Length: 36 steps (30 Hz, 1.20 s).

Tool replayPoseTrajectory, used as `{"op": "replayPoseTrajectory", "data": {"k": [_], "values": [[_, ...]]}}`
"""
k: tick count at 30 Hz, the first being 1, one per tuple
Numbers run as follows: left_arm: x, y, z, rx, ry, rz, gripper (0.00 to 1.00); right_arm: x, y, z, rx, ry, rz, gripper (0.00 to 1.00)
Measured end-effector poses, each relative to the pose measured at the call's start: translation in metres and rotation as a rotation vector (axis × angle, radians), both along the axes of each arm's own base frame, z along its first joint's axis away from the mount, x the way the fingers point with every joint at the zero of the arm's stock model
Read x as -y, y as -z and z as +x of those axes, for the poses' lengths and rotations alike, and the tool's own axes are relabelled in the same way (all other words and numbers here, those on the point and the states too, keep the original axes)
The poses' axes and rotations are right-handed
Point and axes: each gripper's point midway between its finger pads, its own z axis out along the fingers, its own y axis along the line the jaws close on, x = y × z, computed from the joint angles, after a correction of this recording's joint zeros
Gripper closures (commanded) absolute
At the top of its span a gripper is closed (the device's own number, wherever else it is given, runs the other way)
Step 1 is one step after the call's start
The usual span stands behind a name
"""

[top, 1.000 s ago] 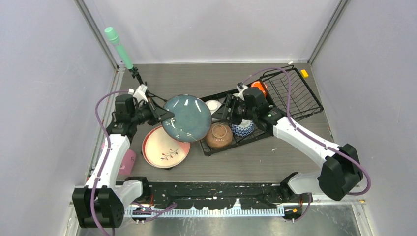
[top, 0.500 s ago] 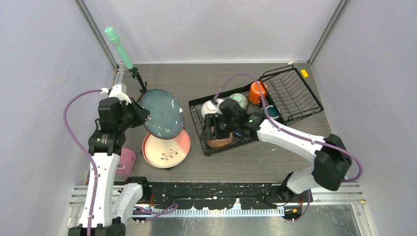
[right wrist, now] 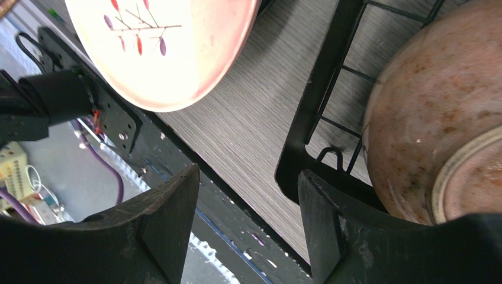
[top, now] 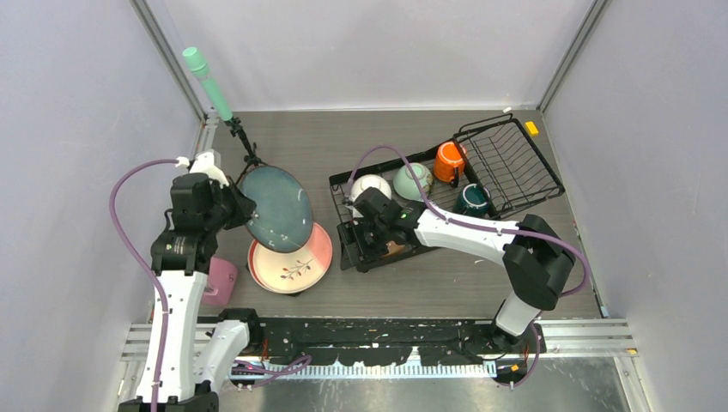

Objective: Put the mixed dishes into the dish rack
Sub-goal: Move the dish rack to the center of the board.

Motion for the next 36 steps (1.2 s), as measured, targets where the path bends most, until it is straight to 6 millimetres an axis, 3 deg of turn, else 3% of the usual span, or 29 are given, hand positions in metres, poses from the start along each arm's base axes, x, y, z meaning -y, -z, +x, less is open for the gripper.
{"op": "replayPoseTrajectory", "data": {"k": [12, 23, 27, 31, 36], "values": [[0.011, 0.001, 0.006, -0.031, 0.075, -0.001, 1.00, -0.005, 0.005, -0.017, 0.031, -0.125, 0.039, 0.33], [0.021, 0.009, 0.015, -0.067, 0.142, -0.017, 1.00, 0.007, 0.011, -0.082, -0.037, -0.228, 0.080, 0.32], [0.030, 0.005, 0.027, -0.058, 0.191, -0.046, 1.00, 0.015, 0.008, -0.095, -0.047, -0.243, 0.059, 0.26], [0.047, -0.013, 0.046, -0.009, 0.266, -0.074, 1.00, 0.024, -0.016, -0.088, 0.024, -0.207, 0.056, 0.21], [0.093, -0.051, 0.078, 0.102, 0.439, -0.025, 1.00, 0.033, -0.088, -0.052, 0.255, -0.073, 0.166, 0.18]]}}
